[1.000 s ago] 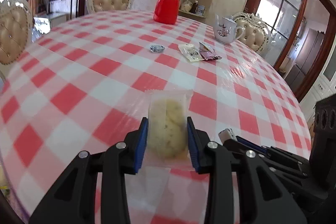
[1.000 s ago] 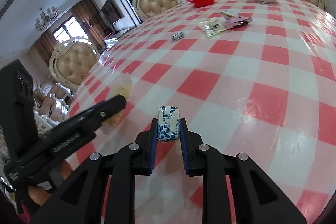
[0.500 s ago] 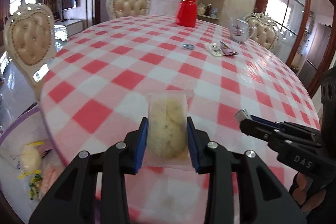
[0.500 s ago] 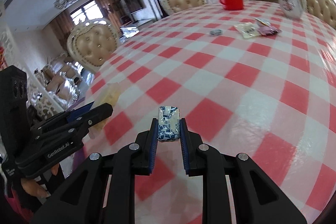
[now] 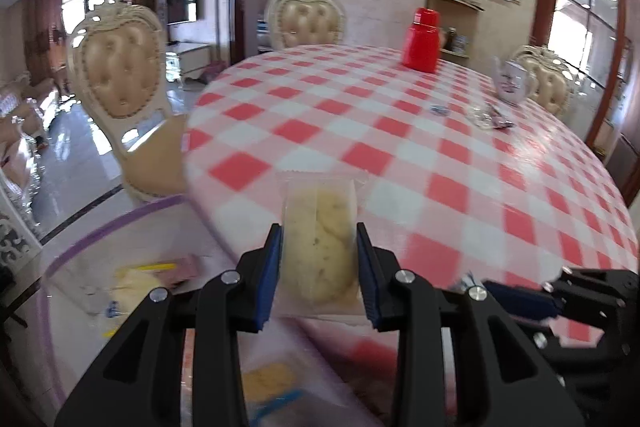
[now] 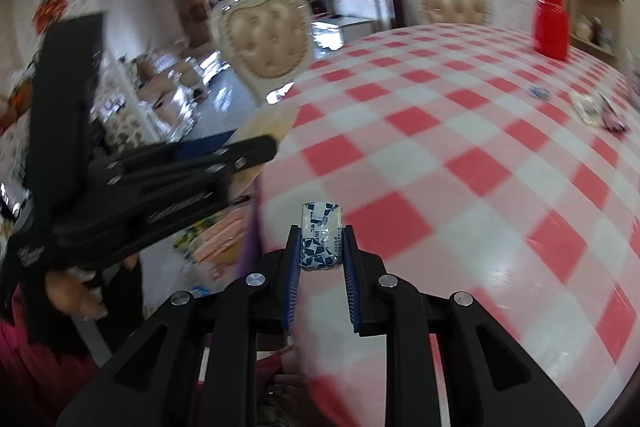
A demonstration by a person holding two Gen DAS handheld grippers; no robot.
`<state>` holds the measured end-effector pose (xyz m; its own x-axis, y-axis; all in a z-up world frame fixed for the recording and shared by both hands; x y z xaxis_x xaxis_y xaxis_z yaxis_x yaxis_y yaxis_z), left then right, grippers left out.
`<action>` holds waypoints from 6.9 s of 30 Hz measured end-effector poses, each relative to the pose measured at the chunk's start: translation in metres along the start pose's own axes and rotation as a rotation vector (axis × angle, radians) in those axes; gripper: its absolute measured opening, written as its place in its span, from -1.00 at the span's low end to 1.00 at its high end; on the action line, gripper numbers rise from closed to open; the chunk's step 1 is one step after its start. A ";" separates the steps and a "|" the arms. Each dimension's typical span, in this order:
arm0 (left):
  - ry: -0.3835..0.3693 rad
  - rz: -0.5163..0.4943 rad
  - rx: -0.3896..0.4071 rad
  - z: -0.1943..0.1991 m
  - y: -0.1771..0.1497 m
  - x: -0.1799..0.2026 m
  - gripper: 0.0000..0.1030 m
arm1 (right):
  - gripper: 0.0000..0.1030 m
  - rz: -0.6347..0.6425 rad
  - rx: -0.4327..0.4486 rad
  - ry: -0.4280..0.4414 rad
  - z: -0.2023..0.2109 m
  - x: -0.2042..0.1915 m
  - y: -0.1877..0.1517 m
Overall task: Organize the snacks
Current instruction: 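Carry the blue-and-white box and clear cake pack into the clear box while opening both tools, then grasp the orange-edged white pack with the right tool while the left tool grasps a second blue-and-white box, then carry the orange-edged pack and blue-and-white box into the clear box while opening both tools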
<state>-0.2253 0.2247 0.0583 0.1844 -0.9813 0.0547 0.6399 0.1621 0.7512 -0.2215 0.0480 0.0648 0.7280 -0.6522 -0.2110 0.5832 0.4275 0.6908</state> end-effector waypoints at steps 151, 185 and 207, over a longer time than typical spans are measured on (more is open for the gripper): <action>-0.226 -0.037 -0.059 -0.210 0.130 0.241 -0.23 | -0.45 -0.697 0.193 -0.255 0.042 0.392 0.017; -0.144 -0.124 0.044 -0.044 0.038 0.179 -0.22 | -0.45 -0.663 0.221 -0.120 0.070 0.248 -0.049; -0.026 -0.085 0.067 0.004 0.017 0.081 -0.22 | -0.45 -0.480 0.118 0.031 0.026 0.157 -0.019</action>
<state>-0.2022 0.1474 0.0786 0.1112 -0.9938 0.0053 0.6011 0.0715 0.7959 -0.1281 -0.0789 0.0367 0.3988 -0.7383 -0.5440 0.8118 0.0084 0.5839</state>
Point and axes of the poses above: each gripper's, at about its wrist camera, not at the fingertips, and z roughly against the way its jaws point, x to its right, y to its top, the point moved 1 cm from there along -z, roughly the way its jaws point, and after that the axes turned 3 degrees about -x, right-handed, at the moved point
